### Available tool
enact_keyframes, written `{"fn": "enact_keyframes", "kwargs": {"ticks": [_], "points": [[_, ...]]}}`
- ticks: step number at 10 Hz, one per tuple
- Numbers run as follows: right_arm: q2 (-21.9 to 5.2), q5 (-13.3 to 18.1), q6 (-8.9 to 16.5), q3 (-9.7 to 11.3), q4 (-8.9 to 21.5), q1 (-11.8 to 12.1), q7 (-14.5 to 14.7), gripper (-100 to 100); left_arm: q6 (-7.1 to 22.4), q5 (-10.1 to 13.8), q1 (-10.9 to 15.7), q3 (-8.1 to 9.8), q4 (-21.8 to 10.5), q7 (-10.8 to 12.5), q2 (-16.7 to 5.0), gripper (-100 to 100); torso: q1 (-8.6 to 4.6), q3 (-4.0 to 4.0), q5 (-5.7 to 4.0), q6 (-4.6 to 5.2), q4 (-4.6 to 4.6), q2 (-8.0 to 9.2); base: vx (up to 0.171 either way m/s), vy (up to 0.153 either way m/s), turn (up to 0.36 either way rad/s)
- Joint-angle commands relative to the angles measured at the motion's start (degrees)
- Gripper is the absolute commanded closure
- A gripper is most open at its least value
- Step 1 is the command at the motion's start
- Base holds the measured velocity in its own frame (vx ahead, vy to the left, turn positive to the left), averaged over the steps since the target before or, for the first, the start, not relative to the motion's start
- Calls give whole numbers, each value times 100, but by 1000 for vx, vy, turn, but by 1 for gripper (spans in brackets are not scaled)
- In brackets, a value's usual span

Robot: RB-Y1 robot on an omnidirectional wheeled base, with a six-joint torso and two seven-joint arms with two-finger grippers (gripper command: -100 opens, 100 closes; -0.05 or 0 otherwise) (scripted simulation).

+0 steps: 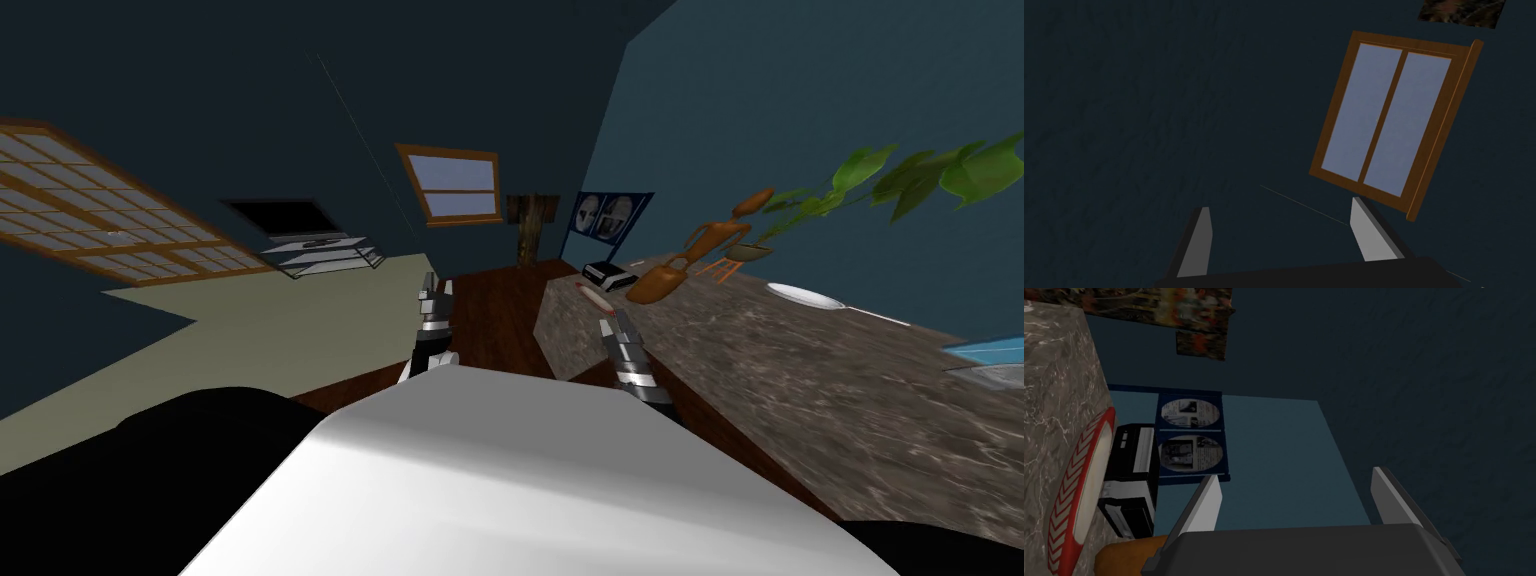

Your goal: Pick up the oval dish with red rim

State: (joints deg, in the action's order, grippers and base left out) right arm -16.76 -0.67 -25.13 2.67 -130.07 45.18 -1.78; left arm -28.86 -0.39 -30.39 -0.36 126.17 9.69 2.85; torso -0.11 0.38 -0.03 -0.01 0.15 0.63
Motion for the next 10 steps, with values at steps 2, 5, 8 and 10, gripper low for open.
{"fn": "enact_keyframes", "kwargs": {"ticks": [2, 5, 8, 10], "points": [[-413, 4, -123, -5, 272, 391, -166, -100, 0, 0, -1, 0, 0, 0, 0, 0, 0, -7, 1, 2, -2, -14, -132, -3, 173], [-870, 61, -284, 32, 595, 822, -349, -100, 0, 0, -1, 1, 0, 0, 0, 0, -8, -2, -1, 3, 0, -6, -158, -3, 236], [-1335, 137, -449, 43, 933, 1326, -557, -100, 0, 0, -1, 0, 0, 0, 0, 0, 1, -19, 1, -1, -7, -33, -100, 29, 246], [-1643, 182, -531, 40, 1128, 1688, -668, -100, 0, 0, -1, 1, 0, 0, 0, 0, -4, -12, 0, 2, -4, -23, -102, 7, 275]]}}
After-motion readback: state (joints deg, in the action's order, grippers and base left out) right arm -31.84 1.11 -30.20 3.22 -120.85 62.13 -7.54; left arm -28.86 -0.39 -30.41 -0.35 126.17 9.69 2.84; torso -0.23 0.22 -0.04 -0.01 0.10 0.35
